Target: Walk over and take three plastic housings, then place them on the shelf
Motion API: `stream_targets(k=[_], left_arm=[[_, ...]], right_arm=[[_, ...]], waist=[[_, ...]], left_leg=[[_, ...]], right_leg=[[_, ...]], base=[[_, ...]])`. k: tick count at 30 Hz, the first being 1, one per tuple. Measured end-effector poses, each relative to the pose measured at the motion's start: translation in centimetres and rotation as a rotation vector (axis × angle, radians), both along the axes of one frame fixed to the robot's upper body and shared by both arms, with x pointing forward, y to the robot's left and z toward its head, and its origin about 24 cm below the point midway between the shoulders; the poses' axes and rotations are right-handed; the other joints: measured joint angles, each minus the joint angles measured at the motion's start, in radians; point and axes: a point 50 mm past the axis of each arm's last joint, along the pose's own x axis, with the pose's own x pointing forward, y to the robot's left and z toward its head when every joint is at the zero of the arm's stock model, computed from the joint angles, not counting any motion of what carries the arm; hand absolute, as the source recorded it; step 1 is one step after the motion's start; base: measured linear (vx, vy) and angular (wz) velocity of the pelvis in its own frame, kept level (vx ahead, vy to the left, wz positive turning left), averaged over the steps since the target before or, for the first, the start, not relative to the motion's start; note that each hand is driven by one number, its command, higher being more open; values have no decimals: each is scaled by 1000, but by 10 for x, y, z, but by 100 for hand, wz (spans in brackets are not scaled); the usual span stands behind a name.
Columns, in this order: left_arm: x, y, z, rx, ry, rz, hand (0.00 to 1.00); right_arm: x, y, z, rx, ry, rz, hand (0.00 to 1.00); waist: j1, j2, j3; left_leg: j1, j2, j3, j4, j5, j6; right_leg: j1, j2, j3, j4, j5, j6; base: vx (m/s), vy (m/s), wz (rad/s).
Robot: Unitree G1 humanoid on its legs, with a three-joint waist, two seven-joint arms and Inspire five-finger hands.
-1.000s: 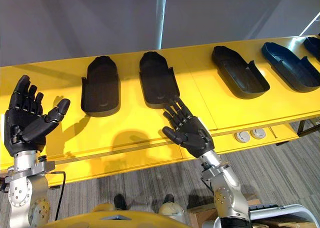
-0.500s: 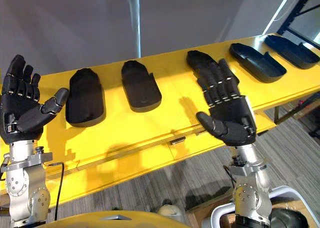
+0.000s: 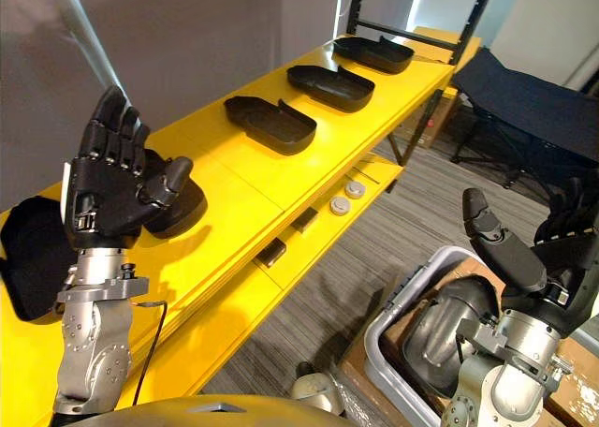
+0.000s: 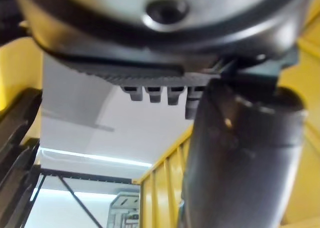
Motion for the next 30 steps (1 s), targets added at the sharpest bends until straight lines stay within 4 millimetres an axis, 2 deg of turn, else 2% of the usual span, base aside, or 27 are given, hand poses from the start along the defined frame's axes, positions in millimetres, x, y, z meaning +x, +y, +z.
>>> stream_targets(k=[2,4,5,6,7,8,9,10,11,13,15,18,21,22,23,24,25,26,28,30], left_arm=[[0,3,0,-7,10,28,100],[-2,16,0,-9,18,99,100],[-3,23,0,-9,23,139,100],[-10,33,-2,-7,39,196,100],[-14,36,-4,-4,49,215,100],[-21,40,-5,3,61,236,100],[-26,40,-4,6,56,239,100],[-27,40,-3,11,47,236,100],[-27,40,-2,15,33,234,100],[-27,39,-1,10,26,229,100],[-27,35,0,-6,3,207,100],[-21,25,13,-46,-113,165,100],[-13,13,28,-49,-199,158,100],[-14,13,31,-16,-212,176,100],[-14,15,32,0,-220,181,100],[-15,16,32,3,-220,183,100],[-16,19,31,1,-216,189,100],[-18,24,29,7,-213,200,100],[-19,26,28,-29,-210,187,100],[-19,27,24,-115,-193,148,100]], right_arm=[[7,7,1,-16,5,38,100],[26,21,6,-24,-22,142,100],[36,27,10,-38,-42,196,100],[55,34,17,-67,-69,273,100],[63,36,19,-79,-75,301,100],[75,39,21,-90,-78,338,100],[81,41,22,-87,-78,355,100],[82,41,22,-81,-74,356,100],[84,43,18,-64,-51,363,100],[84,47,8,-44,12,368,100],[79,46,0,-28,49,356,100],[68,44,-16,64,89,334,100],[55,48,-31,166,98,351,100],[50,49,-32,190,89,383,100],[50,48,-30,208,61,404,100],[51,48,-28,206,50,410,100],[53,49,-26,200,36,419,100],[59,55,-22,197,6,436,100],[67,64,-23,219,-12,451,100],[81,81,-37,233,60,457,100]], waist=[[16,4,2],[69,15,15],[87,21,34],[136,34,60],[159,48,62],[187,76,56],[191,86,55],[192,90,56],[199,72,69],[199,47,80],[199,39,86],[188,19,125],[180,-30,176],[164,-27,184],[161,-44,181],[164,-43,182],[165,-35,182],[171,-30,179],[194,-26,177],[233,-31,176]], left_leg=[[-35,3,-42,41,-7,12],[-109,15,-267,141,-38,67],[-144,13,-377,201,-65,108],[-173,-25,-589,254,-135,129],[-174,-46,-659,254,-147,126],[-168,-51,-739,247,-177,115],[-171,-53,-761,230,-196,83],[-172,-56,-759,222,-196,74],[-171,-69,-756,213,-186,61],[-170,-81,-757,217,-184,59],[-169,-85,-758,223,-184,59],[-171,-95,-751,274,-190,68],[-132,-100,-676,322,-205,79],[-129,-94,-645,318,-215,105],[-140,-97,-614,316,-214,119],[-149,-94,-601,316,-208,121],[-169,-84,-594,315,-196,122],[-204,-60,-590,315,-172,116],[-244,-28,-582,322,-154,98],[-263,21,-565,326,-132,59]], right_leg=[[-28,14,13,-2,9,-13],[-62,33,75,-4,25,-35],[-63,39,105,-3,29,-41],[-72,49,168,-3,33,-58],[-78,64,196,-2,38,-63],[-93,90,221,1,43,-61],[-108,97,218,-1,51,-51],[-112,92,217,-2,55,-46],[-117,78,218,-2,66,-32],[-117,67,217,3,72,-24],[-126,65,211,28,70,-26],[-177,68,228,141,66,-24],[-198,71,224,245,65,-10],[-195,63,196,227,71,10],[-228,31,128,341,-13,-33],[-242,12,88,405,-59,-56],[-251,-22,37,488,-112,-71],[-252,-82,-24,584,-171,-72],[-231,-156,-53,630,-185,-80],[-165,-287,-66,633,-178,-73]], base=[[-91,-102,-21],[-72,-117,-68],[-99,27,-102],[-115,124,-112],[-136,199,-144],[-84,155,-94],[-58,131,-54],[-31,117,-6],[-23,120,2],[-19,121,1],[4,81,-4],[-42,84,-40],[-223,53,-77],[-304,17,-68],[-312,30,-64],[-275,23,-48],[-232,-3,-42],[-247,-61,-40],[-170,-147,-39],[-135,-279,-47]])
